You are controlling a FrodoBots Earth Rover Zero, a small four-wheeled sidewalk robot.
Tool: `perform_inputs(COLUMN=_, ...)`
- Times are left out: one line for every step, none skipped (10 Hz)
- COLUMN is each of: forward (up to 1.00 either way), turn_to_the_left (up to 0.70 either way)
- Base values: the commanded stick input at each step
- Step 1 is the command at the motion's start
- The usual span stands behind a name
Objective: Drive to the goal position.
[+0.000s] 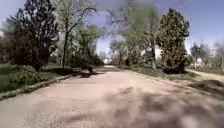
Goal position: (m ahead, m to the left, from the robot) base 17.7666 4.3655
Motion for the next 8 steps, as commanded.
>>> perform_inputs(forward=0.70, turn_to_the_left=0.00)
perform_inputs(forward=0.70, turn_to_the_left=0.00)
perform_inputs(forward=0.70, turn_to_the_left=0.00)
perform_inputs(forward=0.70, turn_to_the_left=0.00)
perform_inputs(forward=0.70, turn_to_the_left=0.00)
perform_inputs(forward=0.70, turn_to_the_left=0.00)
perform_inputs(forward=0.70, turn_to_the_left=0.00)
perform_inputs(forward=0.70, turn_to_the_left=0.00)
